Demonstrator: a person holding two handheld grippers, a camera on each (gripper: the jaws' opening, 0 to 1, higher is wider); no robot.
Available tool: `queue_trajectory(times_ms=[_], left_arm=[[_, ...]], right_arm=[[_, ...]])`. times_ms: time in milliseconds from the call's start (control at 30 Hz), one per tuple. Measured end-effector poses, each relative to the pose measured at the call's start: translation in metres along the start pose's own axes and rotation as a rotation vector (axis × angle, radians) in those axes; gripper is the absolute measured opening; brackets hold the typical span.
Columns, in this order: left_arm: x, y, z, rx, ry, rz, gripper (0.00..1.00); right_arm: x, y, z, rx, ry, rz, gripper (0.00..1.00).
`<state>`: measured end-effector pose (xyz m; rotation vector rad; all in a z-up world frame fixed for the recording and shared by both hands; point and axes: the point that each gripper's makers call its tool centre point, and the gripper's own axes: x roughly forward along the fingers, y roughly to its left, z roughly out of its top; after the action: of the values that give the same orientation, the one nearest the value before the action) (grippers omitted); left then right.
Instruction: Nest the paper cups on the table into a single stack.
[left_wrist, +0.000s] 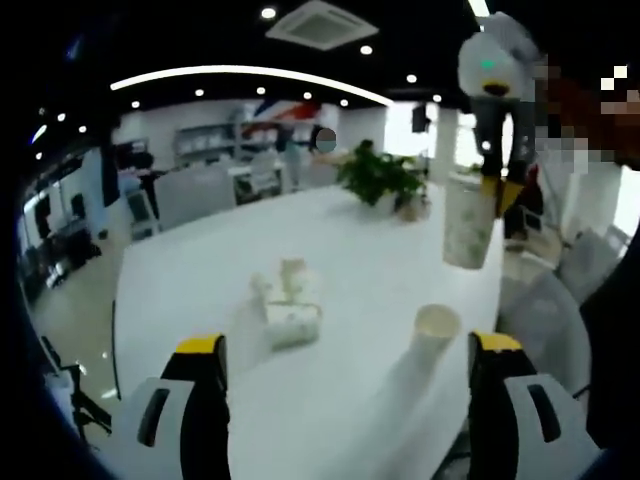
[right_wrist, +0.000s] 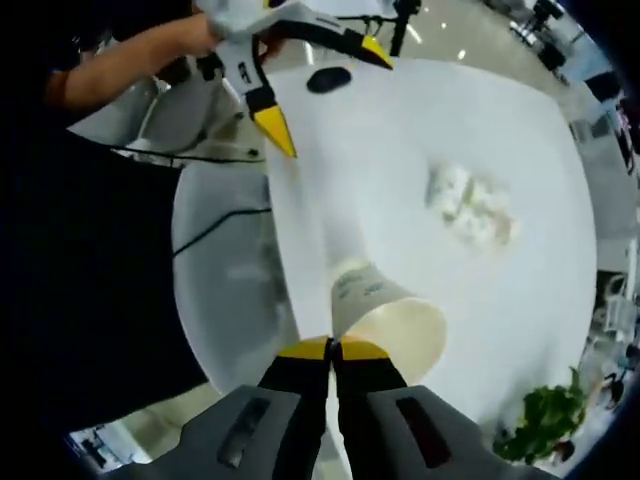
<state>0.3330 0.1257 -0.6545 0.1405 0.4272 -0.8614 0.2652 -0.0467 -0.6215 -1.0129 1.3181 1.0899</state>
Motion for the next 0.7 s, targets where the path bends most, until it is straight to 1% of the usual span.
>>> queue_trajectory(times_ms=[133,433,700], left_arm=[[0.0,0.001,-0.001,0.001,0.002,-0.002,0.99],[0.001,0.002,-0.002,-0.003,0.003,-0.001,0.99],[0.003,0.001,-0.005,-0.009,0.007,-0.005,0.99]], right_arm=[[0.01,0.001,-0.001,0.004,0.01,0.003,0.0],[0.045,0.003,-0.005,0.054,0.016,0.045,0.0],[0.066,0.003,-0.009,0.094,0.017,0.068,0.0]])
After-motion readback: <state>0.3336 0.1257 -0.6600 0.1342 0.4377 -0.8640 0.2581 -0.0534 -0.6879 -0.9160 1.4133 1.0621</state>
